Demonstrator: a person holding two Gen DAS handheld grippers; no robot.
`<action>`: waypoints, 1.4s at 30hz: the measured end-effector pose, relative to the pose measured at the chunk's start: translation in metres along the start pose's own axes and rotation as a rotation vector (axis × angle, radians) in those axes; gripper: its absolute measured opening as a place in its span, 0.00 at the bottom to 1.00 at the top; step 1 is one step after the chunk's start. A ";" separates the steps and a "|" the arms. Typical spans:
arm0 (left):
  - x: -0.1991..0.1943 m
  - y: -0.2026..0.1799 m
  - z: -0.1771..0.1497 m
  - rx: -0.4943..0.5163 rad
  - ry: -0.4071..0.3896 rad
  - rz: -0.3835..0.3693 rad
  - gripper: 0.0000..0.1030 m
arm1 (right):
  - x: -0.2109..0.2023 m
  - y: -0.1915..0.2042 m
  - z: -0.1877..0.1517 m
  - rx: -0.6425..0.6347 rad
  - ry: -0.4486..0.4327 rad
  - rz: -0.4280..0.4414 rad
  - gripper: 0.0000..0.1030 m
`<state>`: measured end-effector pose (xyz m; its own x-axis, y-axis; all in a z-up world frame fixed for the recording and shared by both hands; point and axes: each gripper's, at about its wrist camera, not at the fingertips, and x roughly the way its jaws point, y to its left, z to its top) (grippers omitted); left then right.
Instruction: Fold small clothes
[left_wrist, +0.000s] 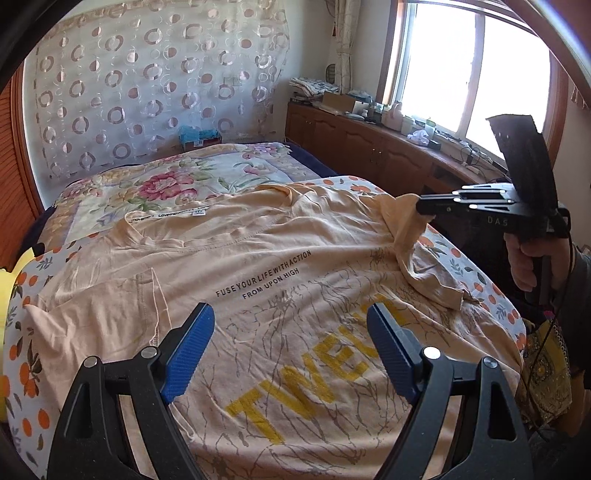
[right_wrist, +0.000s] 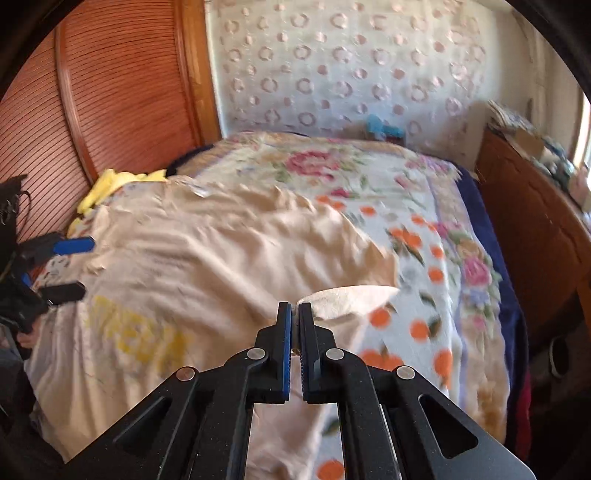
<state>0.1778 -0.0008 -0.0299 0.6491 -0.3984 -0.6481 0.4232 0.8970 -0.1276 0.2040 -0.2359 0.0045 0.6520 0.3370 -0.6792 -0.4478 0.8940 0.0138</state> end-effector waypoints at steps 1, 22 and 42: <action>-0.001 0.002 -0.001 -0.005 -0.001 0.004 0.83 | 0.001 0.008 0.009 -0.028 -0.010 0.015 0.03; 0.001 0.019 -0.016 -0.042 0.020 0.029 0.83 | 0.037 0.022 0.025 -0.042 0.031 0.041 0.26; -0.007 0.015 -0.027 -0.061 0.029 0.052 0.83 | 0.017 0.053 -0.061 -0.009 0.136 0.064 0.12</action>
<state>0.1622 0.0204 -0.0476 0.6501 -0.3456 -0.6767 0.3490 0.9269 -0.1381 0.1540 -0.2012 -0.0512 0.5331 0.3496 -0.7704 -0.4919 0.8690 0.0539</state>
